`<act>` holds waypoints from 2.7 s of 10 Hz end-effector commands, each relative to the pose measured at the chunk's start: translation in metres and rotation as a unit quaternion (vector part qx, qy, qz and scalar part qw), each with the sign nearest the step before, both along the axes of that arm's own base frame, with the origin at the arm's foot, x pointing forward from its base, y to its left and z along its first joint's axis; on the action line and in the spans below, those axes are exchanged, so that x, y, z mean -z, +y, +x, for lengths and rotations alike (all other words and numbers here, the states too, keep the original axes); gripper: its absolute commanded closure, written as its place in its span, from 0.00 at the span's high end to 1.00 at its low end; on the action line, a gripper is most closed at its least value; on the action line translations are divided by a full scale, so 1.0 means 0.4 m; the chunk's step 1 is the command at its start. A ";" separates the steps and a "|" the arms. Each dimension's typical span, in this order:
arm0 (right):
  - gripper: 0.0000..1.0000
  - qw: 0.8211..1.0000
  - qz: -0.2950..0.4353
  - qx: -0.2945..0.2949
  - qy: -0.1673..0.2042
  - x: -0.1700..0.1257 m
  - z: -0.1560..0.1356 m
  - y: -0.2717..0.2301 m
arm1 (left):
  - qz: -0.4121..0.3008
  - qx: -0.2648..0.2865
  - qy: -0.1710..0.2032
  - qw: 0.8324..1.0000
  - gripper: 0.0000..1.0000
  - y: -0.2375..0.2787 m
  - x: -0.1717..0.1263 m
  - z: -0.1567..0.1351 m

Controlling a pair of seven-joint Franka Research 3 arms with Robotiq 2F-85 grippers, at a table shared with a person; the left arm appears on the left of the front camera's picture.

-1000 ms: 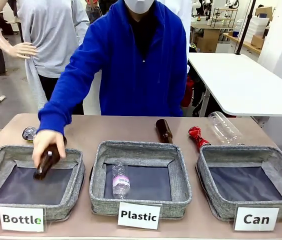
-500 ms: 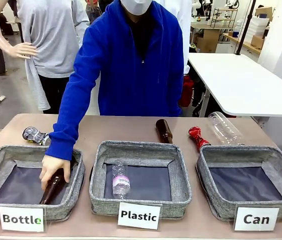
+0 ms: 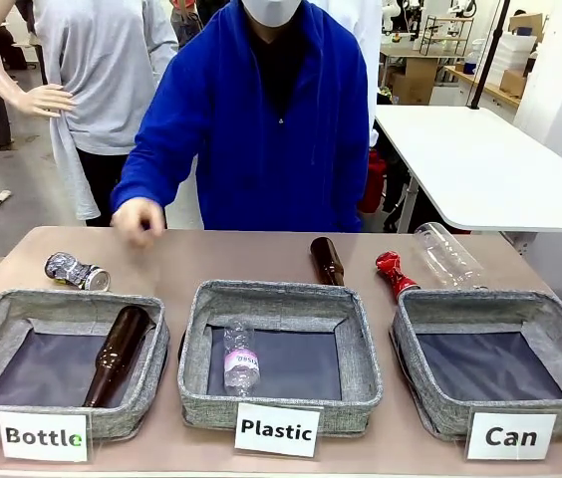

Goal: Sort the can waste into the basket.
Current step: Pick up the can waste from the table and place it in the right Fabric basket.

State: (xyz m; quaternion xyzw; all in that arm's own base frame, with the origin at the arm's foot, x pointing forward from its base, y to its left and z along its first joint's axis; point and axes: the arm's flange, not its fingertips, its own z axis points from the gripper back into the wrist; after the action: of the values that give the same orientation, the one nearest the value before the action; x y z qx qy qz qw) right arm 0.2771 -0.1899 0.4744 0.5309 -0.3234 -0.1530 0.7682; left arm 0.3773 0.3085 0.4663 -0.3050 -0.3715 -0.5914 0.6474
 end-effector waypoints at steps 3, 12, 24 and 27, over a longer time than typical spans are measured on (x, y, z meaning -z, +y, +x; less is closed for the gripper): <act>1.00 1.000 0.001 0.001 -0.021 0.000 0.007 -0.002 | 0.128 0.134 0.042 0.982 1.00 -0.230 -0.011 0.189; 1.00 1.000 0.001 0.001 -0.021 0.000 0.007 -0.002 | 0.419 0.173 0.047 0.890 1.00 -0.706 0.139 0.544; 1.00 1.000 0.001 0.001 -0.021 0.000 0.007 -0.002 | 0.510 0.102 -0.039 0.853 1.00 -0.805 0.361 0.548; 1.00 1.000 0.001 0.001 -0.021 0.000 0.007 -0.002 | 0.519 0.105 -0.035 0.847 1.00 -0.812 0.376 0.554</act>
State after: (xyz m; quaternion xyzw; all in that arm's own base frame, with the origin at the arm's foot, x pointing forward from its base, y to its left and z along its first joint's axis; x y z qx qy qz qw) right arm 0.2769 -0.1900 0.4746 0.5306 -0.3235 -0.1527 0.7684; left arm 0.5996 -0.0141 0.3153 0.0511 -0.0027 -0.7774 0.6270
